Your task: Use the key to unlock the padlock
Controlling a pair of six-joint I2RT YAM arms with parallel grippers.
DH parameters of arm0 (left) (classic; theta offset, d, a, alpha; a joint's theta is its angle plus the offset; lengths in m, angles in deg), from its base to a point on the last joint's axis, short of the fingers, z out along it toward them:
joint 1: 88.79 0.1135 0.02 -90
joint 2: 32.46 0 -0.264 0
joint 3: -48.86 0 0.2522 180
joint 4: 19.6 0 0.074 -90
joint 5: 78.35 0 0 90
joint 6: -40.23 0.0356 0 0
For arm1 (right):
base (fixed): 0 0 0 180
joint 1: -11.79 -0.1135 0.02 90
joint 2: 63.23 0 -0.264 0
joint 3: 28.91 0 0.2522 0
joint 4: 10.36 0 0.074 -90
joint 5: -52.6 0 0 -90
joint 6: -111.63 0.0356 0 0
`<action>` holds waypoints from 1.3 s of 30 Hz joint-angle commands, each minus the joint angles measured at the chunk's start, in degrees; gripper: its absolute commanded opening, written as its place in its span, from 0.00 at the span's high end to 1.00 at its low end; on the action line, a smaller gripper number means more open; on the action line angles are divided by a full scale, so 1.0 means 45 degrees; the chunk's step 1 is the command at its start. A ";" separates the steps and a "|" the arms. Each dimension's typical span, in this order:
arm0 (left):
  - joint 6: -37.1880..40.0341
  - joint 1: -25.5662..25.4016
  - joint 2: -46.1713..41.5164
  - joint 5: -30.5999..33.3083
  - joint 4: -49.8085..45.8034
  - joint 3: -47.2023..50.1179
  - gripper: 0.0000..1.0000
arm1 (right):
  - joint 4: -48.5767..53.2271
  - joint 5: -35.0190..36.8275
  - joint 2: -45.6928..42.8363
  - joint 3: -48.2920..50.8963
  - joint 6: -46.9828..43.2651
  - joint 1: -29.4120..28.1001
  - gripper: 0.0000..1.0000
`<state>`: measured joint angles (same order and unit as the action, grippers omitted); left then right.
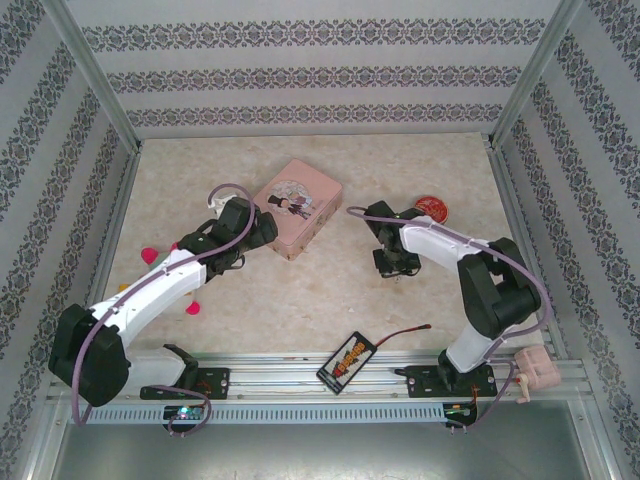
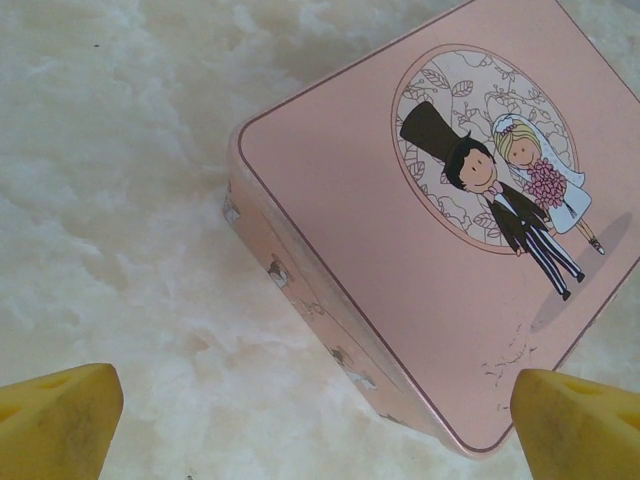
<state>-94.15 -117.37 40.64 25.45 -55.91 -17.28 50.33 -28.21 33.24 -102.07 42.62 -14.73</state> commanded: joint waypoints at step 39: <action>-0.0847 0.0193 -0.0073 -0.1251 0.0740 0.0483 0.01 | -0.0447 -0.3312 0.0597 -0.4720 -0.1615 0.0698 0.23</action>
<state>-96.16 -117.17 41.62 20.45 -54.75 -16.03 50.81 -37.98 34.88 -118.94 37.69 -13.22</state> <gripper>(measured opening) 0.993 0.732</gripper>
